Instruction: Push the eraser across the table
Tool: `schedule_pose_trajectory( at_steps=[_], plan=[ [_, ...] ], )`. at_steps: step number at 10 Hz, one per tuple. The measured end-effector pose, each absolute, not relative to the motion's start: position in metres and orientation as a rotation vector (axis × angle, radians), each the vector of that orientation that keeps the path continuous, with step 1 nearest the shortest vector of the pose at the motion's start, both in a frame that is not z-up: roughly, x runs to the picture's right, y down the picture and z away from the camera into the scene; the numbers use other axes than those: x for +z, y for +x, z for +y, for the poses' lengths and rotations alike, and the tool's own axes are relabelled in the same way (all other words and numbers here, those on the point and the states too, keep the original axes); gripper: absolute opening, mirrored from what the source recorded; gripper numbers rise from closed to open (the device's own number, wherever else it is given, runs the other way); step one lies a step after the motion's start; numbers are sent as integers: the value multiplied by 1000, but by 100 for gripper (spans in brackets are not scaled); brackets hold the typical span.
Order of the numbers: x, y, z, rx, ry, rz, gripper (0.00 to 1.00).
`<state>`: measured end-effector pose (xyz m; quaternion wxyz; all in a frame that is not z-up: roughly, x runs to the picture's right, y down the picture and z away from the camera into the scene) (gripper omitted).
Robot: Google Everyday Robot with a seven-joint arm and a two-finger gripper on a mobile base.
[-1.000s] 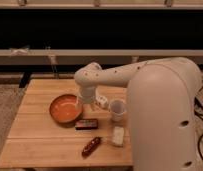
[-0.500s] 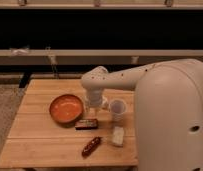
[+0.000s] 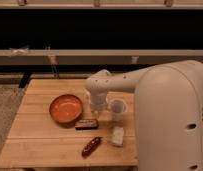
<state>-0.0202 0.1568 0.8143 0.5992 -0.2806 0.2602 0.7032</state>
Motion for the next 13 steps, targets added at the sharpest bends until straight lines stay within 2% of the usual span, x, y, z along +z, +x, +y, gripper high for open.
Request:
schedule_pose_trajectory(
  at_steps=[7,13],
  plan=[
    [824,6,192,1657,-674,689,0],
    [833,-1,202,1627,-668,679,0]
  ],
)
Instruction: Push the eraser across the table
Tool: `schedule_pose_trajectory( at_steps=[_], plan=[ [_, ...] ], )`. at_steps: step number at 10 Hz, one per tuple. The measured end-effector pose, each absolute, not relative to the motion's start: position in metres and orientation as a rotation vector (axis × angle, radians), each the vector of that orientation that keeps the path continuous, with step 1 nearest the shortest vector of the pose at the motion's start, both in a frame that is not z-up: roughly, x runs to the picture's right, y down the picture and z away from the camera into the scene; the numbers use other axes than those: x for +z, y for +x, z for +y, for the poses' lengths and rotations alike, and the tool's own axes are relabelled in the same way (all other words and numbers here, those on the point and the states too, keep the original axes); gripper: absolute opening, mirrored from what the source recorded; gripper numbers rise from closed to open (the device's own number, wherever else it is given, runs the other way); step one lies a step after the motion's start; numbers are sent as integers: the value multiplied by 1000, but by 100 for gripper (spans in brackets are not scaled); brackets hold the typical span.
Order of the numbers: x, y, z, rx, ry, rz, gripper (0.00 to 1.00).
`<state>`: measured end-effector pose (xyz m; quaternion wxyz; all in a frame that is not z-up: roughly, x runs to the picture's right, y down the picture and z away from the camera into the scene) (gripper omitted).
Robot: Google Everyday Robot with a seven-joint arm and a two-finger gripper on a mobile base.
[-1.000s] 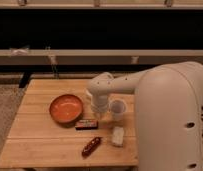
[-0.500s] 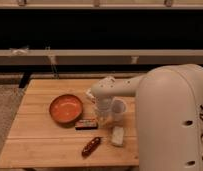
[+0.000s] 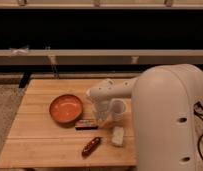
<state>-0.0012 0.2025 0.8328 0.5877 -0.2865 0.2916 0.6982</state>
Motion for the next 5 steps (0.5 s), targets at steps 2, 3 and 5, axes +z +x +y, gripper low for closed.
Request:
schedule_pose_trajectory(
  at_steps=[2,3,5],
  plan=[
    [836,-4,203,1616,-657,671,0],
    [839,-7,204,1603,-650,670,0],
    [844,-9,205,1594,-639,668,0]
  ],
)
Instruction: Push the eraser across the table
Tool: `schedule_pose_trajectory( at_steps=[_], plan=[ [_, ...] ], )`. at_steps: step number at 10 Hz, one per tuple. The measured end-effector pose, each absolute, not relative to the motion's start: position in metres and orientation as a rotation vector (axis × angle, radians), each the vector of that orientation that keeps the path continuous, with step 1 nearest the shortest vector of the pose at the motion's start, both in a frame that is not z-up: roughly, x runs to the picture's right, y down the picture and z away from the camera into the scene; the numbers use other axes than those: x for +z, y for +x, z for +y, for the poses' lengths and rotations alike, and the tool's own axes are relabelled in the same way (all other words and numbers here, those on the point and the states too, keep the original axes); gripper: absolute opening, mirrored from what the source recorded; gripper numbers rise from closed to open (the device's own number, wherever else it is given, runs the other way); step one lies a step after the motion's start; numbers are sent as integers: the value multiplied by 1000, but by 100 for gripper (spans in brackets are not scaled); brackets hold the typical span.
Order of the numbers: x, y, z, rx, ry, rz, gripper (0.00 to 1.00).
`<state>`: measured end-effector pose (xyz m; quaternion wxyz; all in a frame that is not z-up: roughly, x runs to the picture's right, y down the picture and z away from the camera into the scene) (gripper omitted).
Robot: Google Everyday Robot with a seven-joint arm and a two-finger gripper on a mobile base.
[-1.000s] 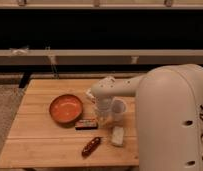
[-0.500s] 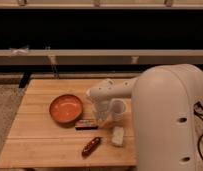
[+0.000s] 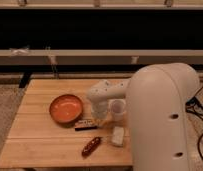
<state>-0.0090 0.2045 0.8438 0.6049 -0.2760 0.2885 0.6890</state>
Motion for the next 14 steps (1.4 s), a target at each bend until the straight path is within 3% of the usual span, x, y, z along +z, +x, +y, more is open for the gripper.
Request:
schedule_pose_trajectory(
  at_steps=[10,14],
  plan=[
    [854,-18,202,1542,-616,638,0],
    [849,-68,191,1448,-650,543,0]
  ],
)
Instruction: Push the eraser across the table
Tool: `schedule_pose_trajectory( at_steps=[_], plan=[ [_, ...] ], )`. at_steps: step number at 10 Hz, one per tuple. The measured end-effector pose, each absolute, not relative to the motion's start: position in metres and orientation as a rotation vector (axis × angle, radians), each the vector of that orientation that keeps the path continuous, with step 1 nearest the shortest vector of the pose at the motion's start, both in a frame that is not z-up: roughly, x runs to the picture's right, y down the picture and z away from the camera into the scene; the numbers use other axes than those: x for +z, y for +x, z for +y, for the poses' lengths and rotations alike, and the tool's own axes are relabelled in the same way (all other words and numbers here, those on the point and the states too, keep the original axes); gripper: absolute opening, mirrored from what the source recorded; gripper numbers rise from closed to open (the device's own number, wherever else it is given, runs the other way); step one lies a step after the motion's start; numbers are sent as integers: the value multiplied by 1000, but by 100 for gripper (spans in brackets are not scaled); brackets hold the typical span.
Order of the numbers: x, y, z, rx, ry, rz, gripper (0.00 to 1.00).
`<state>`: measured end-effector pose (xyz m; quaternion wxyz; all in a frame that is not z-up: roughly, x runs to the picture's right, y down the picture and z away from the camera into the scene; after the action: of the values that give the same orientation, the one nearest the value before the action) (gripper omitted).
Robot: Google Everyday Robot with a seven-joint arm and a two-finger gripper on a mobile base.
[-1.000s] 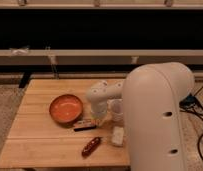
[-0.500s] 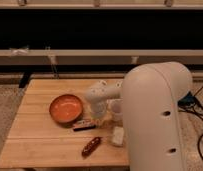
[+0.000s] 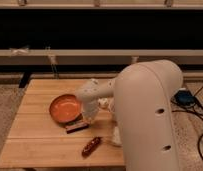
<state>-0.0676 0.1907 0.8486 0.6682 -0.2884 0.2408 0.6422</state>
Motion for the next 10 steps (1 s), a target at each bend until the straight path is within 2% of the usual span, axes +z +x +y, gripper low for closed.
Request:
schedule_pose_trajectory(
  at_steps=[10],
  plan=[
    [836,-122,199,1283,-719,453,0]
  ],
)
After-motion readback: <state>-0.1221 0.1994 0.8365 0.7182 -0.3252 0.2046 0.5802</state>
